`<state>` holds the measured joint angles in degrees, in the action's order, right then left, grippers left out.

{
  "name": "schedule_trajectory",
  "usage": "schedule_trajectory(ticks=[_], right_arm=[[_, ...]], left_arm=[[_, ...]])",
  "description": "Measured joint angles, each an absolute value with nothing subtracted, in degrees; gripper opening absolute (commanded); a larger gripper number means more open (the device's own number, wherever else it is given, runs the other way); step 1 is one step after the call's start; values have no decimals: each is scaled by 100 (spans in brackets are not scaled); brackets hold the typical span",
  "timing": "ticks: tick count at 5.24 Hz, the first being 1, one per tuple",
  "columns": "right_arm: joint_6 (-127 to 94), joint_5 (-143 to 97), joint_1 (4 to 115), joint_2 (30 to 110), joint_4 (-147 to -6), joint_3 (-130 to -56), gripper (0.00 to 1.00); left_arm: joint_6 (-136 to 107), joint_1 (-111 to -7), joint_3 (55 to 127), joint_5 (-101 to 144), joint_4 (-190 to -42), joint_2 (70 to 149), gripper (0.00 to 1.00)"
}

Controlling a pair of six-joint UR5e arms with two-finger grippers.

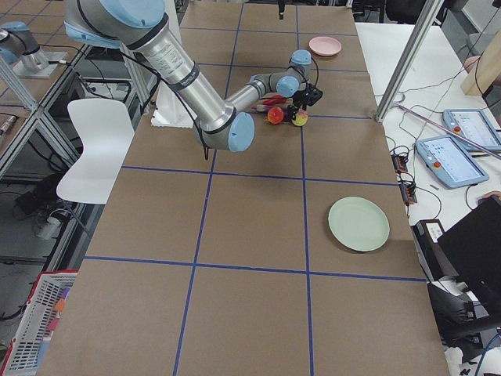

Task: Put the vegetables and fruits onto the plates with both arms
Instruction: 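Lower the right gripper and grasp the peach, then carry the peach to the green plate while the left gripper reaches for chili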

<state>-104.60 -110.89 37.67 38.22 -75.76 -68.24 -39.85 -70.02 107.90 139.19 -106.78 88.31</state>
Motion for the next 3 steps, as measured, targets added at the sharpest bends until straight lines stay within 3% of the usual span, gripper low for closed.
schedule_trajectory(ticks=[3], right_arm=[[-9860,-11406,4384,4025,-7597,-7231,0]], left_arm=[[-4982,-6656,10875,13910,-10672,9270,100]])
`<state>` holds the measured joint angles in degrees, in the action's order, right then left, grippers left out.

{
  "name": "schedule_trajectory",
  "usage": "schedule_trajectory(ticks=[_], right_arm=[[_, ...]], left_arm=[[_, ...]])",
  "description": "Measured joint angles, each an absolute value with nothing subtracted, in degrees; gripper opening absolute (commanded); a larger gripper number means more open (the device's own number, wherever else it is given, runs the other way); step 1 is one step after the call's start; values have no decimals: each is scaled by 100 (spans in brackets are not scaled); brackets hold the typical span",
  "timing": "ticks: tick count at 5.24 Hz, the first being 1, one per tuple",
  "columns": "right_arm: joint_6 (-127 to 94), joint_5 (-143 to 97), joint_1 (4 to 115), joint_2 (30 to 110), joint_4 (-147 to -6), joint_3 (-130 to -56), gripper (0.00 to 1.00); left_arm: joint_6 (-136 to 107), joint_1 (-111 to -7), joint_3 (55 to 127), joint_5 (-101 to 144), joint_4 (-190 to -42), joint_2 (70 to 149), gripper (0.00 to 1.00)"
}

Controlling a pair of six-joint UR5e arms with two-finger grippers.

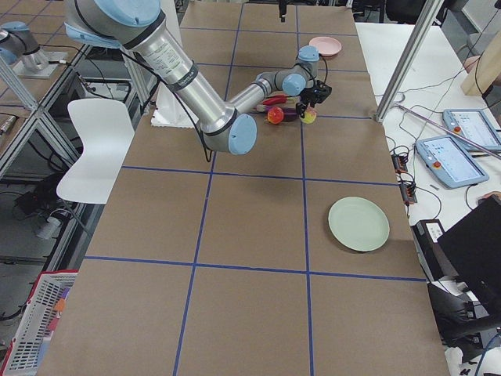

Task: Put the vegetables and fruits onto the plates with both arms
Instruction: 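Carry the peach to the green plate while the left gripper reaches for chili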

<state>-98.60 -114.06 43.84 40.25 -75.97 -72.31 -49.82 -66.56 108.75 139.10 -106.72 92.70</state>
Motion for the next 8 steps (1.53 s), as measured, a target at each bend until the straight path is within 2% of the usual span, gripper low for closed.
schedule_trajectory(ticks=[2,4,6,8], right_arm=[[-8442,-12076,5463,4779,-7618,-7651,0],[-6255,-12475,6541,5577,-7720,-7676,0],[-4234,-12464,7076,5839,-8136,-7190,0],[-3664,-12406,7077,5876,-7765,-6337,0]], left_arm=[[-6392,-5911,10867,13460,-10648,10072,100],[-7484,-4926,10724,12757,-10477,10922,100],[-7944,-4175,9999,12060,-10268,12007,100],[-8024,-3736,9138,11520,-10239,12774,99]])
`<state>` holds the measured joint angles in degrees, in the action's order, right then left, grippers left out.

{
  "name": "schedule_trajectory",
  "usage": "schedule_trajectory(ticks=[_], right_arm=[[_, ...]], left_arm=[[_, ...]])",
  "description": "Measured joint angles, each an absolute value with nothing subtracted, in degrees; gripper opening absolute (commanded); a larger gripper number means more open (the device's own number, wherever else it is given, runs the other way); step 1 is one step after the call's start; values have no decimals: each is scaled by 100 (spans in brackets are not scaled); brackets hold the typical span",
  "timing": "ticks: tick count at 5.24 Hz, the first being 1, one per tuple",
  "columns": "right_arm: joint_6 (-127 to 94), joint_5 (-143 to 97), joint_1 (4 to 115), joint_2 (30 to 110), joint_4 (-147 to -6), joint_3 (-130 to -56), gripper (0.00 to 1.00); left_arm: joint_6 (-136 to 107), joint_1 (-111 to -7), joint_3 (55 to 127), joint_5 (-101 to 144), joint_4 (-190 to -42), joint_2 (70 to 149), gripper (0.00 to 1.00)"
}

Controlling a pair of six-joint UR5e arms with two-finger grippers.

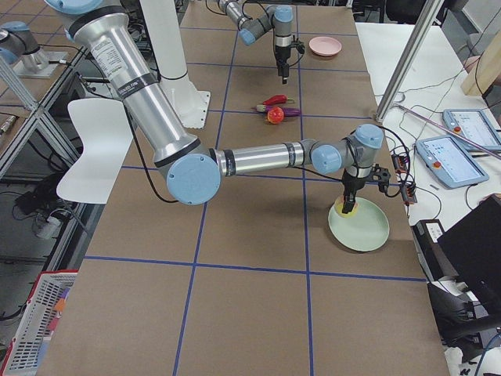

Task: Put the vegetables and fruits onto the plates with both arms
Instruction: 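Carry the peach to the green plate while the left gripper reaches for chili, then grasp the red chili with the left gripper while the right releases the peach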

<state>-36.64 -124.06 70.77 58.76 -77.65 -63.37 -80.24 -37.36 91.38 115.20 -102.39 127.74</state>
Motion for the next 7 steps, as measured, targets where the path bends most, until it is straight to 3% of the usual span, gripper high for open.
schedule_trajectory(ticks=[1,2,3,4,5,7], right_arm=[[-3652,-12377,7011,5850,-7431,-5971,86],[-3649,-12344,6930,5852,-7321,-5851,100],[-3648,-12306,6876,5865,-7251,-5821,100],[-3650,-12295,6864,5880,-7186,-5864,100],[-3652,-12292,6869,5889,-7168,-5961,100],[-3728,-12347,6884,5958,-7226,-6547,100]], left_arm=[[-8031,-3651,8884,11439,-10239,12930,97],[-8030,-3592,8485,11418,-10239,13159,93],[-8023,-3529,8135,11408,-10239,13348,84],[-8021,-3458,8008,11399,-10230,13390,62],[-8026,-3381,7979,11393,-10208,13389,1],[-8033,-3340,8038,11405,-10140,13404,0]])
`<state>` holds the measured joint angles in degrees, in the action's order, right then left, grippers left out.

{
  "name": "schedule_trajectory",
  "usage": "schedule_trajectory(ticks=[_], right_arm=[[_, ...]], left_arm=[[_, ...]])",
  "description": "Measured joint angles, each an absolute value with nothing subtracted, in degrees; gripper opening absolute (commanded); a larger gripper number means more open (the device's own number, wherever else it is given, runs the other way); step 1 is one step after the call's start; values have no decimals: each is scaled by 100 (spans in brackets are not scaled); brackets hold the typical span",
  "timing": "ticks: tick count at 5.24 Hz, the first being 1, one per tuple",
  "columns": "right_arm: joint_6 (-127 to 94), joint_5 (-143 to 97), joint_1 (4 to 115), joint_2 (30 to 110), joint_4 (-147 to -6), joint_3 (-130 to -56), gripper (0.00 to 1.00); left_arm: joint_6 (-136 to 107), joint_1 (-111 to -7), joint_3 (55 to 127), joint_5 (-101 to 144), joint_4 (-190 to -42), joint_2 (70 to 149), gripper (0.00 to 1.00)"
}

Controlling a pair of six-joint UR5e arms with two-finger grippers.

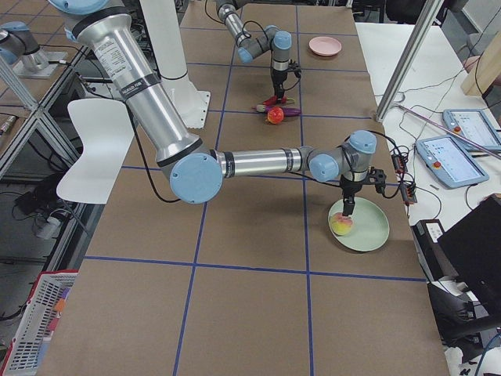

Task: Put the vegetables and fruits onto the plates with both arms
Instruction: 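Grasp the red chili with the left gripper while the right releases the peach, then carry the chili to the pink plate while the right gripper reaches for pomegranate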

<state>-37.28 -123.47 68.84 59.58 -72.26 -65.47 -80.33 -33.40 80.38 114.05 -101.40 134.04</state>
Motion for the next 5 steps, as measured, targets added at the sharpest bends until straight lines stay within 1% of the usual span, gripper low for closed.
schedule_trajectory(ticks=[1,2,3,4,5], right_arm=[[-4319,-12452,6677,6086,-7203,-7056,100],[-5491,-12477,6139,6183,-7159,-7665,100],[-6693,-12227,5448,6204,-7142,-8243,100],[-7630,-11847,4824,6185,-7138,-8703,100],[-8271,-11504,4353,6157,-7137,-9026,100]], left_arm=[[-8015,-3508,8278,11435,-10075,13324,0],[-7893,-3780,8664,11487,-10000,13049,0],[-7511,-4083,9010,11523,-9938,12592,0],[-6769,-4529,9114,11525,-9905,12196,0],[-6063,-5046,8772,11509,-9917,12022,0]])
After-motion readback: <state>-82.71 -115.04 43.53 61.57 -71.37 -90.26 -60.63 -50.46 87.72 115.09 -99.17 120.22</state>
